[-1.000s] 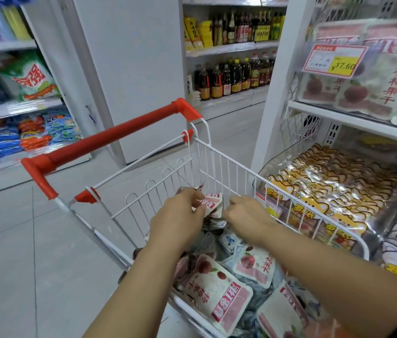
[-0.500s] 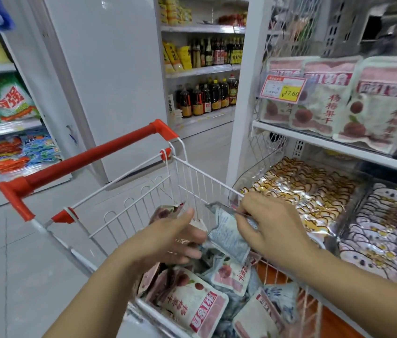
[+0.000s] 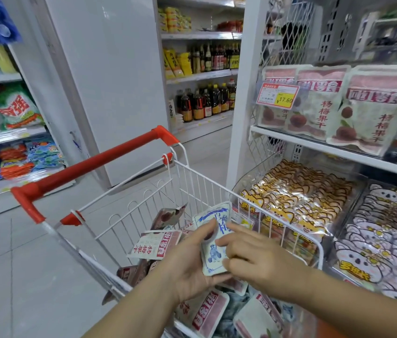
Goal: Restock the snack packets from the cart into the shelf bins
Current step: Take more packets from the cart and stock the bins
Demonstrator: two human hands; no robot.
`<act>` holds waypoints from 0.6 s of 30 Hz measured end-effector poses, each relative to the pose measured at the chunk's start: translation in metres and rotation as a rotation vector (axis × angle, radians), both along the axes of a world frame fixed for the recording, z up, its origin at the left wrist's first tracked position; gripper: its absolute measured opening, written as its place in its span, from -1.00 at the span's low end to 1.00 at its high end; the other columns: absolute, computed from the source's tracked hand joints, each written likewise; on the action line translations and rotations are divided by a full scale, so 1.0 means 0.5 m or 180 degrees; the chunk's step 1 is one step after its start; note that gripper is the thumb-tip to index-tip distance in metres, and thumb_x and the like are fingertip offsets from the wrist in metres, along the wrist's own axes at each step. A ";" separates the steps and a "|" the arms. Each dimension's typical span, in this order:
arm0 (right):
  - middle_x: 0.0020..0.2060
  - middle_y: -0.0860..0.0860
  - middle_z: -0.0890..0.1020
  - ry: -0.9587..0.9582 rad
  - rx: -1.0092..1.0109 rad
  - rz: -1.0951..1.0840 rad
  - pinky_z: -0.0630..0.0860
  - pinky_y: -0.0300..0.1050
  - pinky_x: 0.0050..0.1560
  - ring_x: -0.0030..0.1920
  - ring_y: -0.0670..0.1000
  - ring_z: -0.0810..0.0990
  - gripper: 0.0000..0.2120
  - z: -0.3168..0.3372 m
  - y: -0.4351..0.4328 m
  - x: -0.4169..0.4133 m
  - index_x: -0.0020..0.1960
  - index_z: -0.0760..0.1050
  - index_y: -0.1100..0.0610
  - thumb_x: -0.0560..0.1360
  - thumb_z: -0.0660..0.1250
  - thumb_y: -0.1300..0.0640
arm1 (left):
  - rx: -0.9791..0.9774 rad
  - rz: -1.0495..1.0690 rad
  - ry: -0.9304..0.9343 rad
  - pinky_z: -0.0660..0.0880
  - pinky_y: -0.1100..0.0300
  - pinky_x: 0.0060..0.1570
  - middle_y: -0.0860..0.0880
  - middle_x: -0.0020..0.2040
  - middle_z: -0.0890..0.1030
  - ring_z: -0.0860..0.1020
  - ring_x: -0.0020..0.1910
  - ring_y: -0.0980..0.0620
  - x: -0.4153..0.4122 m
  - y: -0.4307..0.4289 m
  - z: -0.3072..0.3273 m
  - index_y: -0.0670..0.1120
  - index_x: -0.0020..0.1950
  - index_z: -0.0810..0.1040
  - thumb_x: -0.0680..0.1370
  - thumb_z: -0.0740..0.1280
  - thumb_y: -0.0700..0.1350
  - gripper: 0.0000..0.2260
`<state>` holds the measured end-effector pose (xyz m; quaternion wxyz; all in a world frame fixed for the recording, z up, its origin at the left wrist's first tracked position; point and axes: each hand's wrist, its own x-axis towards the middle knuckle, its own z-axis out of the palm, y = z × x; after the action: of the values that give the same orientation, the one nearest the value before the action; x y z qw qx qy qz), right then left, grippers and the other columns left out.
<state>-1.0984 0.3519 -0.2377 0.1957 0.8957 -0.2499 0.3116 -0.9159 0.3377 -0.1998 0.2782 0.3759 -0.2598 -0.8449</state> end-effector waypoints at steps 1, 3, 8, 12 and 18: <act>-0.20 0.09 0.46 0.0028 0.0044 0.0050 0.38 0.18 0.42 0.09 0.11 0.58 -0.79 0.006 0.003 0.001 -0.19 0.47 0.19 0.62 0.29 0.25 | -0.0052 0.0013 -0.0011 0.65 0.06 -0.23 -0.19 -0.06 0.66 0.67 -0.19 -0.09 -0.007 0.001 -0.002 -0.22 0.38 0.54 0.54 0.33 0.08 -0.49; -0.17 0.08 0.50 0.0091 0.0194 0.0170 0.38 0.14 0.43 0.11 0.10 0.60 -0.78 0.027 0.013 -0.007 -0.20 0.50 0.18 0.63 0.31 0.17 | -0.0291 0.0125 -0.0009 0.64 0.07 -0.32 -0.23 -0.08 0.66 0.66 -0.24 -0.12 -0.017 0.001 -0.001 -0.26 0.41 0.49 0.55 0.35 -0.01 -0.49; 0.11 -0.05 0.56 -0.1341 0.1104 -0.0442 0.45 -0.14 0.28 0.20 -0.08 0.55 -0.74 0.111 0.048 -0.058 0.12 0.57 0.06 0.60 0.31 -0.11 | -0.1180 0.0088 -0.0028 0.57 -0.13 0.16 -0.23 0.24 0.64 0.64 0.19 -0.22 -0.011 -0.001 0.031 -0.15 0.40 0.48 0.61 0.31 -0.10 -0.63; 0.22 -0.09 0.60 -0.2895 0.3900 -0.0971 0.59 -0.13 0.15 0.14 -0.15 0.63 -0.35 0.214 0.056 -0.087 0.36 0.40 -0.08 0.35 0.47 -0.24 | -0.1806 -0.0254 -0.0459 0.50 -0.18 0.28 -0.16 0.21 0.67 0.64 0.21 -0.17 -0.025 0.011 0.080 -0.09 0.36 0.46 0.54 0.35 -0.05 -0.60; -0.01 -0.13 0.71 -0.2193 0.3408 -0.1026 0.60 -0.09 0.06 0.02 -0.10 0.68 -0.59 0.307 0.114 -0.118 0.14 0.58 -0.01 0.36 0.60 -0.02 | -0.3186 -0.0598 -0.0939 0.54 -0.04 0.27 0.11 0.20 0.68 0.65 0.18 0.06 -0.099 0.043 0.164 0.15 0.35 0.40 0.59 0.39 -0.02 -0.64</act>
<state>-1.1575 0.4092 -0.0840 -0.3241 0.6696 -0.5498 0.3799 -0.9653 0.3589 -0.1179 0.3072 0.2871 -0.7002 -0.5769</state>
